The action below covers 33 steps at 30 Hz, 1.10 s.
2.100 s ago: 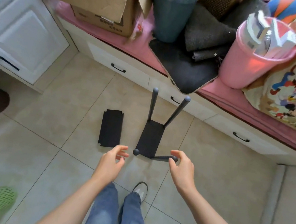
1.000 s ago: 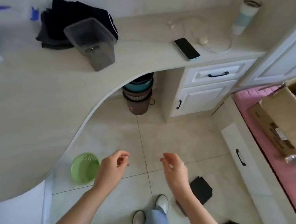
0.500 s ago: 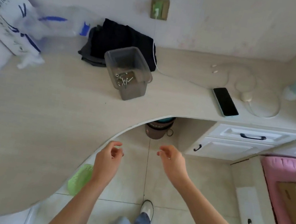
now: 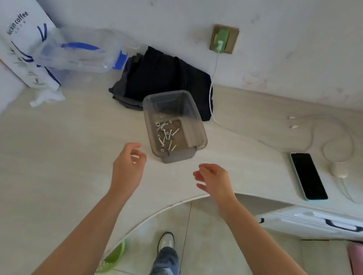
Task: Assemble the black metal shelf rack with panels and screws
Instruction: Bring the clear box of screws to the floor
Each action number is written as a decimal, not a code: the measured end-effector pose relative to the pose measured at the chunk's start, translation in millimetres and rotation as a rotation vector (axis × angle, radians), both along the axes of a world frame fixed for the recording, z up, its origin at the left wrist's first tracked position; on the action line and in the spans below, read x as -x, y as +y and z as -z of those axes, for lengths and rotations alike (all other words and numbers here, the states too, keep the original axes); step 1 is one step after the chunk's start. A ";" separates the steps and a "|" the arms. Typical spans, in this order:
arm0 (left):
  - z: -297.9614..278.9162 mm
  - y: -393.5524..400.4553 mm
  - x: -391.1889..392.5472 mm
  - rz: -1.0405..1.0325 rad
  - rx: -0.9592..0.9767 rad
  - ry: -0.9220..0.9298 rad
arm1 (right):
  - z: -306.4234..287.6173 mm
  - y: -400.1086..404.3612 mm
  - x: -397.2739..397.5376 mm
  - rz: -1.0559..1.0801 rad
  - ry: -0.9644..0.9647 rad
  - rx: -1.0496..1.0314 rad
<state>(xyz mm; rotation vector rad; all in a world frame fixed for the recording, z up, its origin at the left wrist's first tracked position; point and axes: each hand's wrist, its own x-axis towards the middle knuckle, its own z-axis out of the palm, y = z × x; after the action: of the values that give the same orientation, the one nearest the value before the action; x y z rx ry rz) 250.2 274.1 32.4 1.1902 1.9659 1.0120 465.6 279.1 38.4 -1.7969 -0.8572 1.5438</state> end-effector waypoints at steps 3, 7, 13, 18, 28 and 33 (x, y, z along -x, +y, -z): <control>-4.4 38.7 11.8 0.015 -0.015 0.010 | 1.0 21.4 7.7 0.197 0.303 0.200; -9.2 96.3 23.2 0.095 -0.029 0.113 | 3.1 44.7 22.4 0.368 0.532 0.348; -15.0 176.2 25.3 0.263 -0.053 0.309 | 4.5 65.1 39.0 0.362 0.591 0.430; -7.6 216.1 17.7 0.453 0.016 0.391 | 6.4 74.0 39.5 0.318 0.608 0.477; -4.7 234.6 5.6 0.513 0.142 0.522 | 9.0 80.2 26.2 0.231 0.533 0.481; 2.5 225.2 25.7 0.448 0.258 0.377 | 10.9 86.1 19.1 0.271 0.470 0.420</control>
<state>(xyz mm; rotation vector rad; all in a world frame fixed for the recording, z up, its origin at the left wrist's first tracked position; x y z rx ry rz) 224.5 499.4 29.9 1.6562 1.8953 0.3130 446.4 365.2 27.6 -1.6222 -0.0640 1.9420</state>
